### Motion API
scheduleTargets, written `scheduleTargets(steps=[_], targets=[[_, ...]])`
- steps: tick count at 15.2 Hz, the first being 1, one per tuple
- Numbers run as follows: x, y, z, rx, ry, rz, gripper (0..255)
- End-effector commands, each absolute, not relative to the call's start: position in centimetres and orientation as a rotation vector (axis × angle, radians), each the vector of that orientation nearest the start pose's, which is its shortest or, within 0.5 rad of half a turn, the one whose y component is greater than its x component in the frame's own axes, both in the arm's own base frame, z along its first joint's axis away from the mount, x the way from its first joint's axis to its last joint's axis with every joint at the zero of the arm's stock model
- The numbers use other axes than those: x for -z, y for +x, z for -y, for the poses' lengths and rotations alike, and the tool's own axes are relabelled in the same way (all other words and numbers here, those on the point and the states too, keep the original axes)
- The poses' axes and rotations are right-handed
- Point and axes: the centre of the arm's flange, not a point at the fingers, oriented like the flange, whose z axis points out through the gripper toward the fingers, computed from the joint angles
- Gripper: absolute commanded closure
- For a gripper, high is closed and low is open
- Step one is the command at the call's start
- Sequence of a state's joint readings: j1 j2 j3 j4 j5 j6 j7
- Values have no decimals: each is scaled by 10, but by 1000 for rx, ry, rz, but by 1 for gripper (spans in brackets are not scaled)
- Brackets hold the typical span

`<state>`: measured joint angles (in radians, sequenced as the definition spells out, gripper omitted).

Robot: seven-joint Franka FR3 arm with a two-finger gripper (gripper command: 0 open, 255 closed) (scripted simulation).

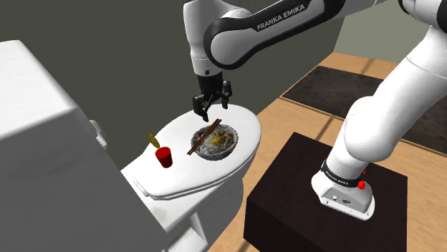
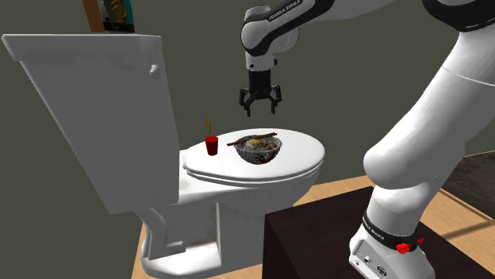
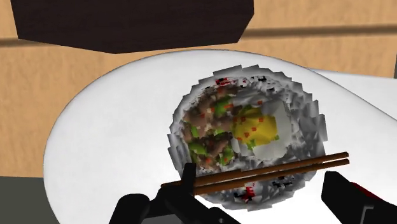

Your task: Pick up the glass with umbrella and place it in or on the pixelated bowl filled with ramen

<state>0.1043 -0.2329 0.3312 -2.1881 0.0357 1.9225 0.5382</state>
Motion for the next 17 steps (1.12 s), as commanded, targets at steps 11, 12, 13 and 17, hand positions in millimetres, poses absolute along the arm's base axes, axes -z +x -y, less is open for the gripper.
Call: scheduleTargets(steps=[11, 12, 13, 17], targets=[[-406, 509, -325, -9, -3160, -196, 0], [-401, 516, -334, -7, -3157, -195, 0], [-395, 522, -344, -6, -3155, -194, 0], [-376, 545, -378, 1, -3145, -193, 0]])
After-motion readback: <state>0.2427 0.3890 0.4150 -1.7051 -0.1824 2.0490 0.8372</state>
